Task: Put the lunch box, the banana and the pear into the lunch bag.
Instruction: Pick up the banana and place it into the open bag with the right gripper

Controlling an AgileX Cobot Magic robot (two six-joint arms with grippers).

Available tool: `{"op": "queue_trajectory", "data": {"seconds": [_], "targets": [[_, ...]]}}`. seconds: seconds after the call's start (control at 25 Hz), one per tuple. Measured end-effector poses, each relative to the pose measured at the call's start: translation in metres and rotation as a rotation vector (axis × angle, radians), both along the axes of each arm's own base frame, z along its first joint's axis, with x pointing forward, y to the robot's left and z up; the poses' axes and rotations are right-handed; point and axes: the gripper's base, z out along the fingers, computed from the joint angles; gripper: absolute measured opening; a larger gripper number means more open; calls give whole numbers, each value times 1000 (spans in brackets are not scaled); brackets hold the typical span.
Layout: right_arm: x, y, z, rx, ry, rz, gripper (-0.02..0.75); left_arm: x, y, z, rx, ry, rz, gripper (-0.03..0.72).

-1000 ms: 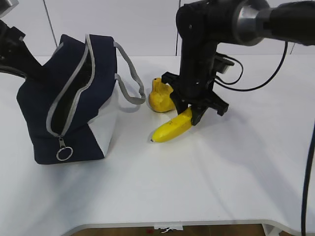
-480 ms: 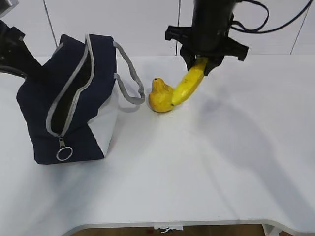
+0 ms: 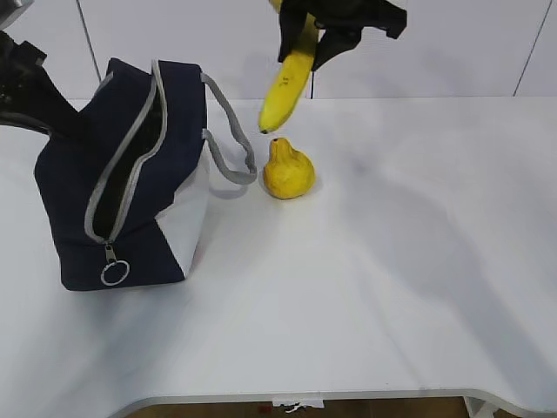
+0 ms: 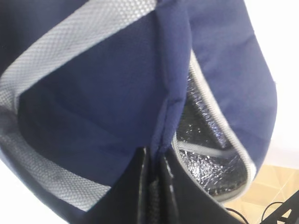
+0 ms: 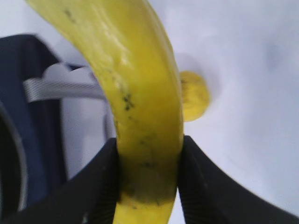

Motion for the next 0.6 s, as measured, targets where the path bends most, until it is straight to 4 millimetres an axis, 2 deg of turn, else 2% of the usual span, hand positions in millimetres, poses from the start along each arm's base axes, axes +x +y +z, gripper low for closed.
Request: {"op": "queue_trajectory", "data": {"seconds": [0.28,0.6], "targets": [[-10,21,5,180,41,205,281,0,0,0,-4,1,0,13],[3,57,-18,446,12,443,281,1,-3,3,-51,-2,12,13]]}}
